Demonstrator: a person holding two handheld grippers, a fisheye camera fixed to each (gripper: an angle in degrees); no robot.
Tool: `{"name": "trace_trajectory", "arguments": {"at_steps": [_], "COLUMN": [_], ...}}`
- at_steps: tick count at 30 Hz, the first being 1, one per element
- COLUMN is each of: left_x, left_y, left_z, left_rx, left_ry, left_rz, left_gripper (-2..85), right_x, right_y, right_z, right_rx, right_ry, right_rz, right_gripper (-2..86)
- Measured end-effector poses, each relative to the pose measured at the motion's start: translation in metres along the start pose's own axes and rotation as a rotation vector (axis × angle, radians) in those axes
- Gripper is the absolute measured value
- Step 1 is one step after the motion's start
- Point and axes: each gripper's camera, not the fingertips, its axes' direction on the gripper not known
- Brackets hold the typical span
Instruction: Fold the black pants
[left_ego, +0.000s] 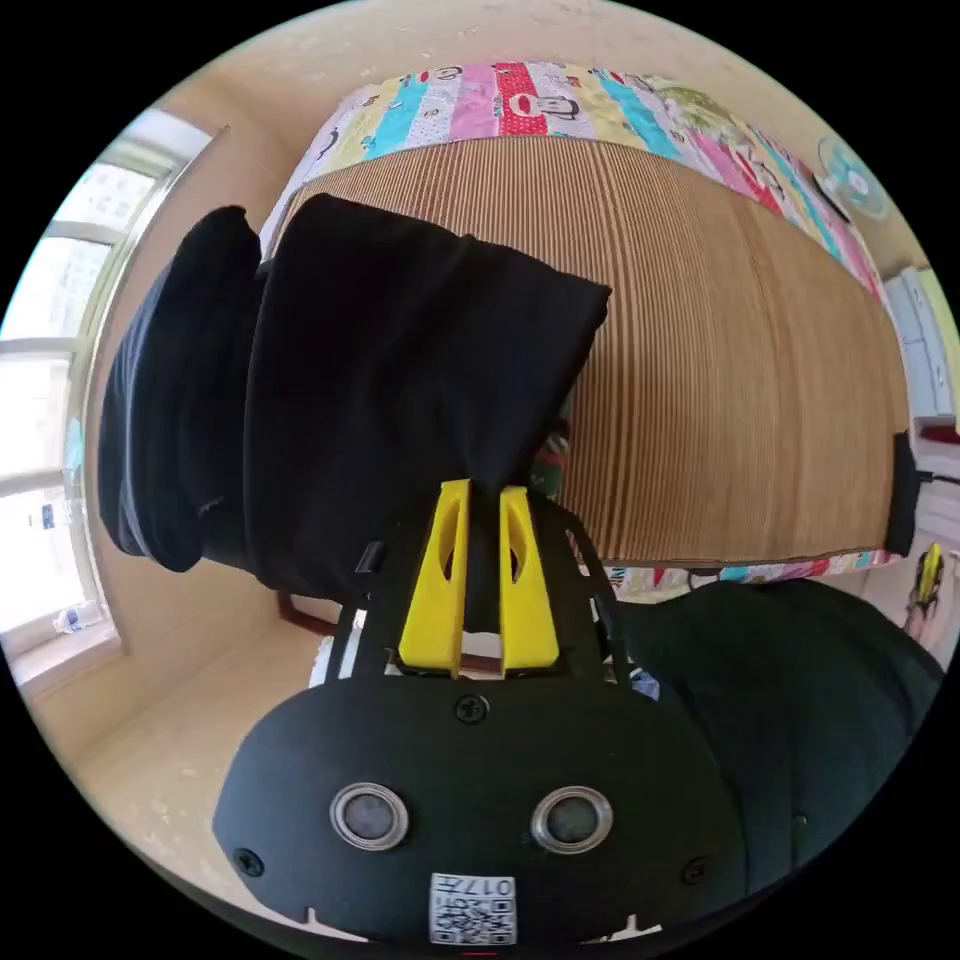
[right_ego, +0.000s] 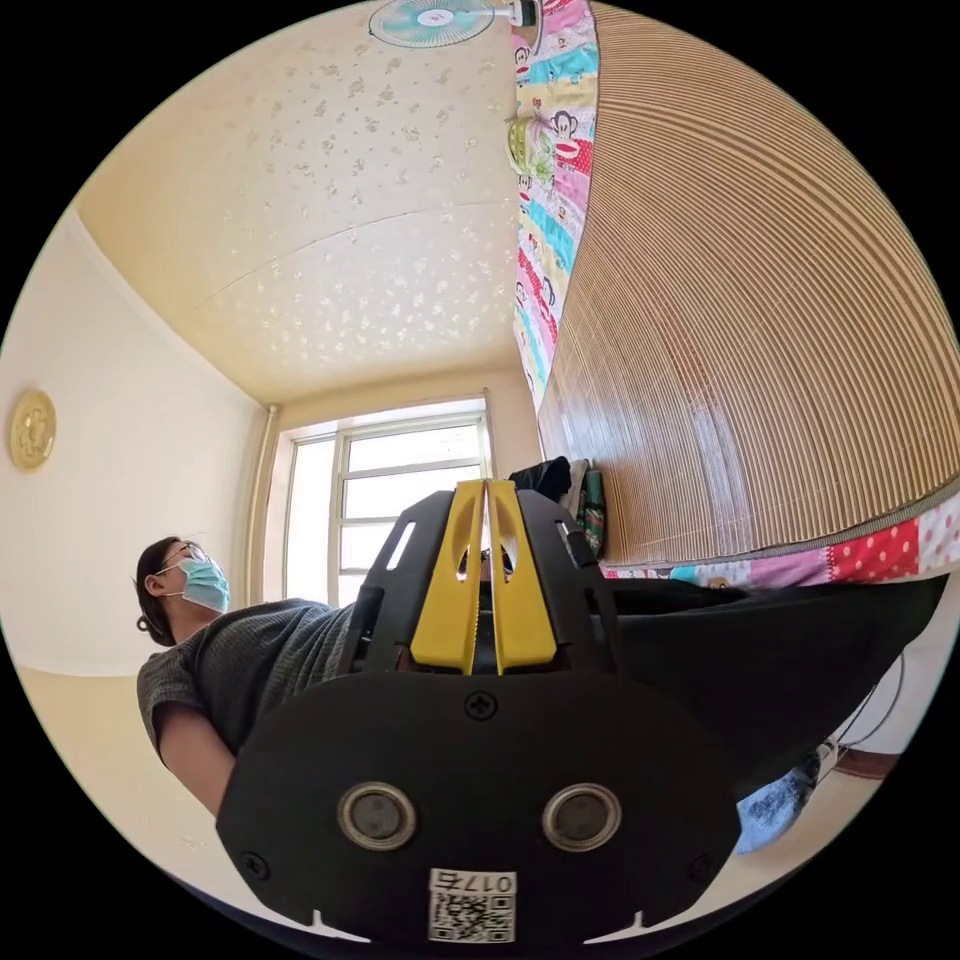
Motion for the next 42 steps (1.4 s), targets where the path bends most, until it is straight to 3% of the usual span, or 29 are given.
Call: {"name": "trace_trajectory", "arguments": {"at_steps": [4, 6, 10, 14, 17, 19, 22, 25, 27, 29, 32, 34, 38, 40, 42], "left_x": [-0.079, -0.083, -0.037, 0.033, 0.080, 0.101, 0.138, 0.192, 0.226, 0.257, 0.300, 0.331, 0.368, 0.392, 0.409], "left_y": [0.021, 0.025, 0.023, 0.039, 0.073, 0.091, 0.103, 0.109, 0.114, 0.116, 0.117, 0.116, 0.116, 0.109, 0.108], "left_z": [-0.072, -0.111, -0.203, -0.282, -0.335, -0.361, -0.374, -0.368, -0.358, -0.346, -0.318, -0.286, -0.219, -0.171, -0.141], "left_rx": [0.331, 0.475, 0.726, 0.885, 1.068, 1.189, 1.235, 1.161, 1.108, 1.028, 0.856, 0.642, 0.388, 0.207, 0.153], "left_ry": [0.638, 0.750, 0.883, 0.894, 0.999, 1.157, 1.223, 1.387, 1.463, 1.495, 1.432, 1.280, 1.171, 1.029, 0.840], "left_rz": [-0.108, -0.026, 0.250, 0.539, 0.740, 0.814, 0.832, 1.005, 1.076, 1.117, 1.212, 1.278, 1.244, 1.152, 1.118], "left_gripper": [2.7, 2.4, 1.3, 0.4, 0.4, 0.4, 0.4, 0.4, 0.4, 0.4, 0.5, 0.7, 1.1, 1.7, 2.2], "right_x": [-0.003, -0.010, -0.026, -0.056, -0.081, -0.089, -0.086, -0.074, -0.073, -0.081, -0.116, -0.142, -0.205, -0.232, -0.268], "right_y": [0.009, 0.007, -0.002, -0.015, -0.018, -0.020, -0.021, -0.026, -0.037, -0.047, -0.055, -0.054, -0.034, -0.018, 0.008], "right_z": [-0.005, -0.002, 0.011, 0.040, 0.067, 0.086, 0.123, 0.147, 0.139, 0.120, 0.083, 0.065, 0.046, 0.041, 0.035], "right_rx": [0.005, -0.016, -0.100, -0.289, -0.442, -0.528, -0.649, -0.605, -0.384, -0.235, -0.155, -0.131, -0.231, -0.293, -0.402], "right_ry": [0.002, -0.004, -0.014, 0.008, 0.016, 0.000, -0.131, -0.432, -0.754, -0.880, -0.671, -0.581, -0.470, -0.522, -0.705], "right_rz": [-0.030, -0.063, -0.128, -0.194, -0.242, -0.206, -0.080, 0.018, -0.003, -0.084, -0.248, -0.345, -0.641, -0.794, -1.009], "right_gripper": [0.5, 0.5, 0.8, 2.3, 4.7, 8.3, 19.4, 27.1, 26.5, 24.4, 21.4, 19.7, 16.2, 14.6, 12.5]}}
